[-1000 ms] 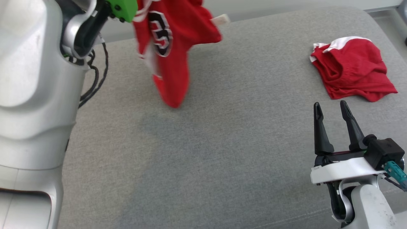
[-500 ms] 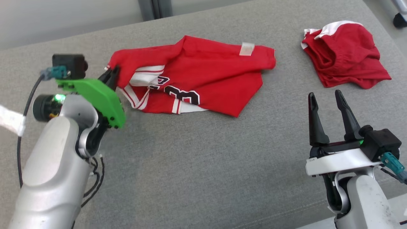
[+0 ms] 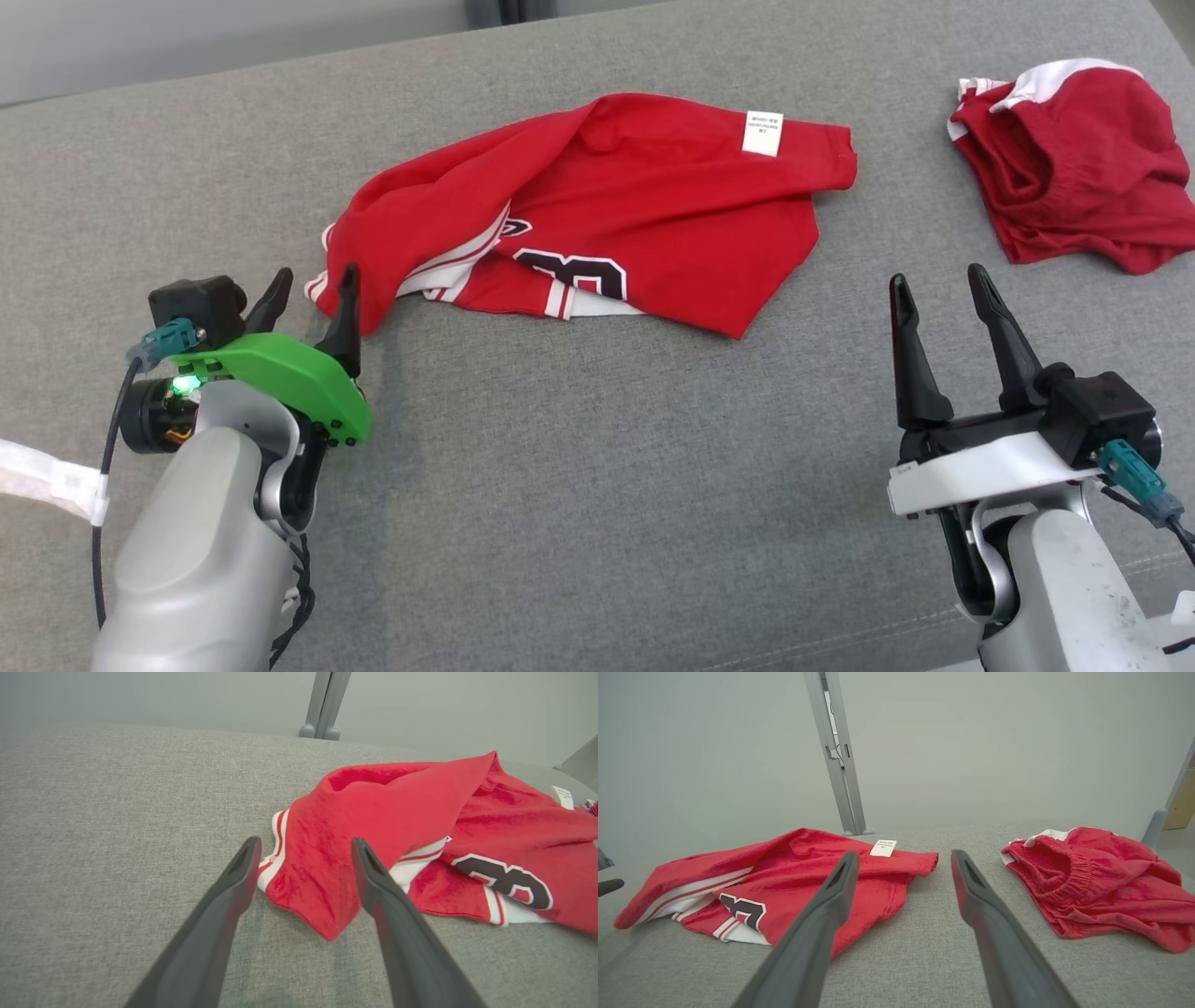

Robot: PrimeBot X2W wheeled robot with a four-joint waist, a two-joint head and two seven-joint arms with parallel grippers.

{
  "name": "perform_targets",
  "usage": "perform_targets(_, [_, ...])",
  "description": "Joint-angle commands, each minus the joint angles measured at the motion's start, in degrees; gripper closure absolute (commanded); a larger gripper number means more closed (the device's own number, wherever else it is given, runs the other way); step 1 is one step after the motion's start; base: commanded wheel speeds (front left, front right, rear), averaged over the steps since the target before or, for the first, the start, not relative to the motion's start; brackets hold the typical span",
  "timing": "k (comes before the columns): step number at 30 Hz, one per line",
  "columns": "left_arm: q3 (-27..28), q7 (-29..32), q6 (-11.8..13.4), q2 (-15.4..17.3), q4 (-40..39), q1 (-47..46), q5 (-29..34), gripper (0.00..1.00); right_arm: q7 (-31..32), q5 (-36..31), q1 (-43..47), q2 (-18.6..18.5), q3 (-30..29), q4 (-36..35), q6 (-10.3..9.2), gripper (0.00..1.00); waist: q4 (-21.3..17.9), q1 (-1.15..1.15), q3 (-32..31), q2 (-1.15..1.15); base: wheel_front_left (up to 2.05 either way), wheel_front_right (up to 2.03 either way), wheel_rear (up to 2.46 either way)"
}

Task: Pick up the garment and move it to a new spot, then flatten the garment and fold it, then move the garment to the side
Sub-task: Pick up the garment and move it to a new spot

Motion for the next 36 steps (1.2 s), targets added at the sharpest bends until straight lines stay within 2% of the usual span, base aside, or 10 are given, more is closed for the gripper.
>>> perform_targets(1, [-0.24, -1.25, -0.51, -0.06, 0.42, 0.85, 0.52, 0.00, -0.15, -0.36, 0.27, -0.11, 0.02, 0.32, -0.09, 0.00, 0.88, 0.00, -1.52, 0.00, 0.00, 0.00, 0.00])
perform_targets(9, [-1.07, -7.11, -1.49, -0.53, 0.00, 3.09, 0.99, 0.00, -0.15, -0.88, 2.17, -0.12, -0.15, 1.54, -0.09, 0.00, 2.36, 0.00, -6.69, 0.00, 0.00, 0.00, 0.00])
perform_targets(13, [-1.37, -8.95, -1.05, -1.16, -1.77, 6.38, 1.30, 0.00, -0.15, -1.53, 3.44, -0.11, -0.35, 2.07, -0.09, 0.00, 3.15, 0.00, -9.21, 0.00, 0.00, 0.00, 0.00])
perform_targets(21, [1.33, -11.22, 2.72, -3.15, -9.54, 17.28, 2.31, 0.00, -0.16, -2.28, 5.44, -0.11, -0.40, 3.66, -0.09, 0.00, 4.60, 0.00, -13.21, 0.00, 0.00, 0.00, 0.00])
perform_targets(26, [4.27, -11.17, 5.12, -3.84, -17.44, 24.32, 6.23, 0.00, -0.16, -2.75, 6.44, -0.09, 0.32, 4.96, -0.09, 0.00, 5.55, 0.00, -14.47, 0.00, 0.00, 0.00, 0.00])
perform_targets(36, [9.22, -11.20, 6.72, -5.48, -25.71, 33.98, 10.24, 0.00, -0.16, -0.99, 7.51, -0.11, 2.13, 6.98, -0.09, 0.00, 6.62, 0.00, -15.42, 0.00, 0.00, 0.00, 0.00])
